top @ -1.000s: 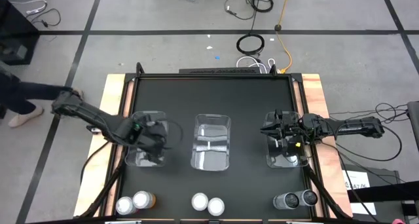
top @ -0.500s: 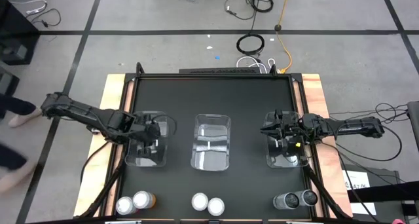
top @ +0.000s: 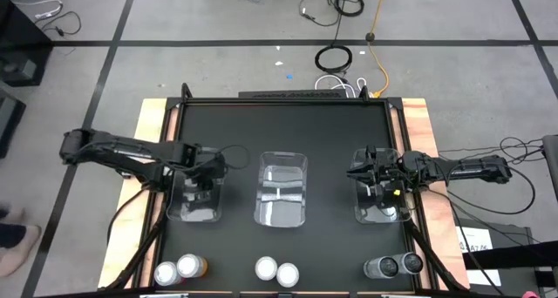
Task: Sort soda cans
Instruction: Move the left transparent bin to the center of the table
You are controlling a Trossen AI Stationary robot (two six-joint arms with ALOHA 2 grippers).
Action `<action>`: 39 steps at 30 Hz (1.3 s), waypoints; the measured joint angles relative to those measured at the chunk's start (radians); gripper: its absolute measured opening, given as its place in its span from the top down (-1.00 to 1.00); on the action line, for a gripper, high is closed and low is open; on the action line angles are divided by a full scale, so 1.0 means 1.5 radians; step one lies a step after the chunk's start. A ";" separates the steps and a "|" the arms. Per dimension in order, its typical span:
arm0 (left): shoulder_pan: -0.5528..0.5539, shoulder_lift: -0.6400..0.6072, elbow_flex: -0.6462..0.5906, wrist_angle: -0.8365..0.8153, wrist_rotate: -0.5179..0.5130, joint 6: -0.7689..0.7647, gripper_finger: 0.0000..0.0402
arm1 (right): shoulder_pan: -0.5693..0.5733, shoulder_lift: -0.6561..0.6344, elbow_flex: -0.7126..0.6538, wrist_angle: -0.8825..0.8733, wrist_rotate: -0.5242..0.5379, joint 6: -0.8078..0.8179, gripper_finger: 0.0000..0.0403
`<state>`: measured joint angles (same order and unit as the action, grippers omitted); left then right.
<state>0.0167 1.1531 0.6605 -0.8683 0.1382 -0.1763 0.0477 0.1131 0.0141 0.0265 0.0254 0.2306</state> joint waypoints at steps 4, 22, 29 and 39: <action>0.017 0.044 0.000 0.011 0.001 0.001 0.46 | 0.000 0.000 0.000 0.000 0.000 0.000 0.75; 0.023 0.134 0.007 0.177 -0.013 0.035 0.46 | 0.000 0.000 0.000 0.000 0.000 0.000 0.75; 0.022 0.159 0.038 0.206 -0.011 0.036 0.46 | 0.000 0.000 0.000 0.000 0.000 0.000 0.75; 0.002 0.231 0.102 0.208 0.010 0.052 0.46 | 0.000 0.000 0.000 0.000 0.000 0.000 0.75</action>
<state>0.0200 1.4995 0.8130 -0.5565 0.1528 -0.0985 0.0475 0.1134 0.0142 0.0261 0.0254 0.2306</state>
